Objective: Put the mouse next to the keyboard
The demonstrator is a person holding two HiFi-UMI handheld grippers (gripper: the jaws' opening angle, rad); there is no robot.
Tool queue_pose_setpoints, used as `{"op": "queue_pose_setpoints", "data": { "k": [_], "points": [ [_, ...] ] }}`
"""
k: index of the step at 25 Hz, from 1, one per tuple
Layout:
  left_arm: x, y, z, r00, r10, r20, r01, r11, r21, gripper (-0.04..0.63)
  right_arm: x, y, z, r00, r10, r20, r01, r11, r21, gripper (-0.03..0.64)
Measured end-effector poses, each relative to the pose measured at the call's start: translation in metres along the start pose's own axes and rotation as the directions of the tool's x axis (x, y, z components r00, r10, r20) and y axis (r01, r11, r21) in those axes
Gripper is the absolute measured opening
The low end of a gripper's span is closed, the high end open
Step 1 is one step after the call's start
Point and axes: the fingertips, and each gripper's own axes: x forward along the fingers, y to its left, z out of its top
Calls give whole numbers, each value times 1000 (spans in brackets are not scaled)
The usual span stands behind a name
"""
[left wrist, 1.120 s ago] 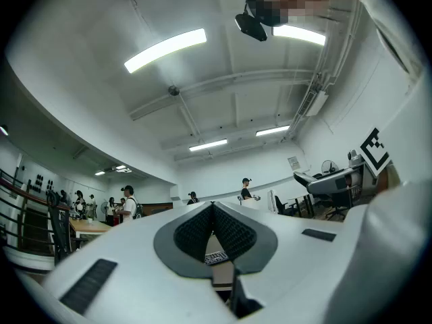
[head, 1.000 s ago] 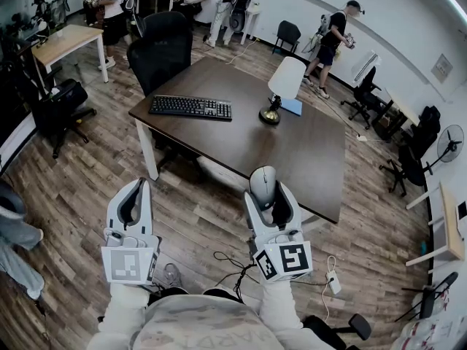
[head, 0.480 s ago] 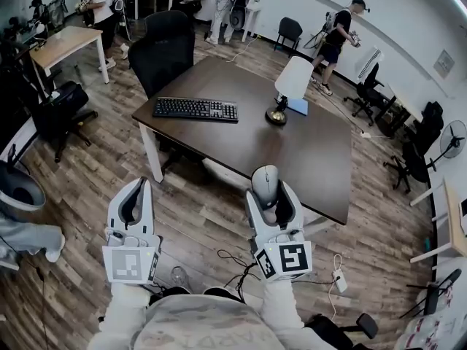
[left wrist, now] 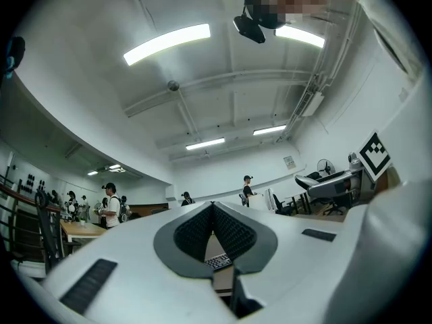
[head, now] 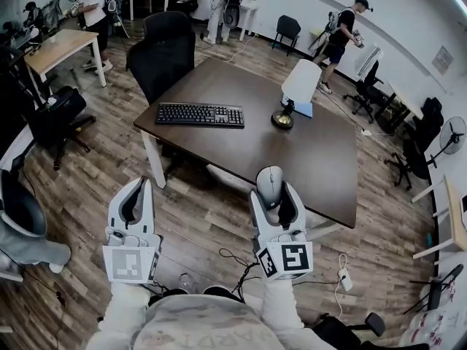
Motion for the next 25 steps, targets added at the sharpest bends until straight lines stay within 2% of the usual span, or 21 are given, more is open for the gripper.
{"op": "queue_pose_setpoints", "data": {
  "k": [8,14,25],
  "points": [
    [18,38,-10,1000,-27,4,27,1000,2,5,31,13,-2,999,-47,-1,47,999,-11,305],
    [20,46,-19,1000,-15,-5,15,999,-28,5,39,12,-3,998,-56,0,56,998,0,305],
    [58,65,-38,1000,-21,-18,21,1000,-4,5,82,1,-18,998,-63,-8,63,998,8,305]
  ]
}}
